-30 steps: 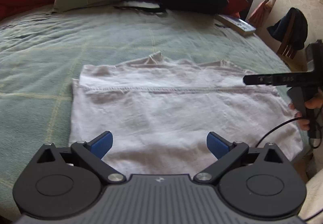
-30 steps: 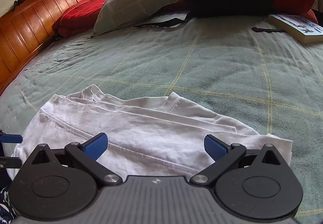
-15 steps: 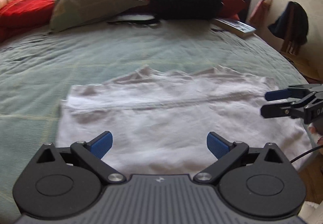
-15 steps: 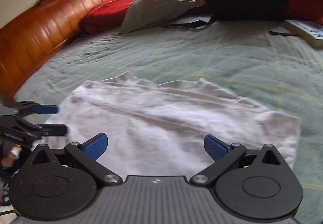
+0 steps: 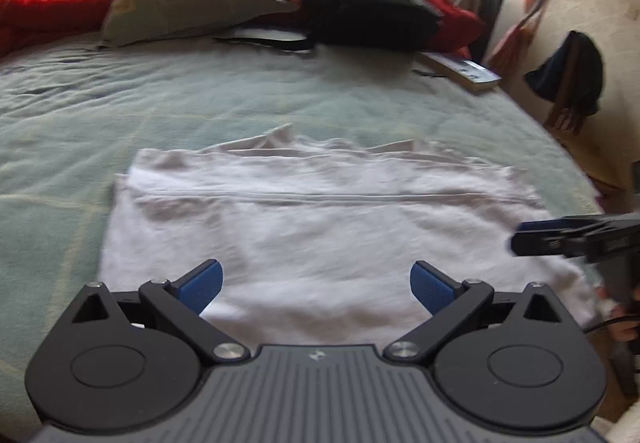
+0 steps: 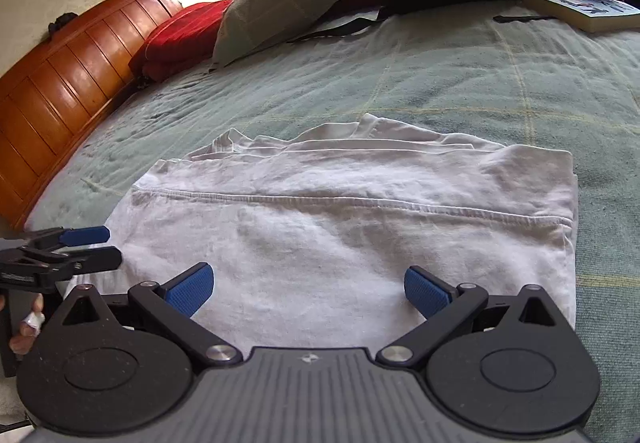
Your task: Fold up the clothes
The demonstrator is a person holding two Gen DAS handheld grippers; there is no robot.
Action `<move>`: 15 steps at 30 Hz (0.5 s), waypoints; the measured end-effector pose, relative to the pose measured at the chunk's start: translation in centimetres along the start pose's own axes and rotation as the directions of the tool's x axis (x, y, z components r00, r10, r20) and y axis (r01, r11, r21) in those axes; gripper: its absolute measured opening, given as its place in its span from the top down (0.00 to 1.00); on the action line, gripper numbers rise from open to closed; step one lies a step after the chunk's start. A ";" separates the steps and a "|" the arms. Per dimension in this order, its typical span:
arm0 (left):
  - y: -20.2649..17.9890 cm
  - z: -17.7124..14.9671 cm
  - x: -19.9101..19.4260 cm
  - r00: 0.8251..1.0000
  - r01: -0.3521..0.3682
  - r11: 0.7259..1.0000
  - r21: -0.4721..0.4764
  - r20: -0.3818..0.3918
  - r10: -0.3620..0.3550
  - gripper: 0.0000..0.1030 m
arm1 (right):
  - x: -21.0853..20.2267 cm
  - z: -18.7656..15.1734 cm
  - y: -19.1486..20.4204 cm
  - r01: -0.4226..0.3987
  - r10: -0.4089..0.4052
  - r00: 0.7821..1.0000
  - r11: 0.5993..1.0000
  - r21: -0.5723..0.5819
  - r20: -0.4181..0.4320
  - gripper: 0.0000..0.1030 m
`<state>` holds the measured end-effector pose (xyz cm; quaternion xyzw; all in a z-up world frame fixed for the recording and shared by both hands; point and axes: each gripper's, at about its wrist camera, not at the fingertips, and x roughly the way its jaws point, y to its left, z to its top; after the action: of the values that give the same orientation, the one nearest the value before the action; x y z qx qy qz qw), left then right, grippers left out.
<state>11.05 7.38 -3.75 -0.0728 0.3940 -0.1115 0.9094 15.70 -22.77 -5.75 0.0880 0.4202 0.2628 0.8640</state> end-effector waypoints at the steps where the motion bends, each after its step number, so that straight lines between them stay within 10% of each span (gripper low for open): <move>1: -0.2 0.0 0.3 1.000 0.006 1.000 0.011 -0.009 -0.006 0.03 | 0.1 0.0 0.2 0.010 -0.010 1.000 1.000 -0.006 -0.002 0.00; 7: 2.2 -1.0 1.7 0.995 -0.084 0.996 -0.026 -0.058 0.082 0.03 | 0.0 -0.2 0.9 0.058 -0.058 0.998 0.998 -0.027 -0.014 0.00; 15: 2.4 -0.8 0.4 0.999 -0.012 1.000 -0.019 -0.038 0.011 0.03 | -0.4 0.1 1.8 0.110 -0.110 0.994 0.994 -0.015 -0.012 0.00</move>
<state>11.10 9.54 -5.13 -0.0774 0.4125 -0.1038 0.9017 14.92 -21.47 -4.75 0.0566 0.4281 0.2184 0.8751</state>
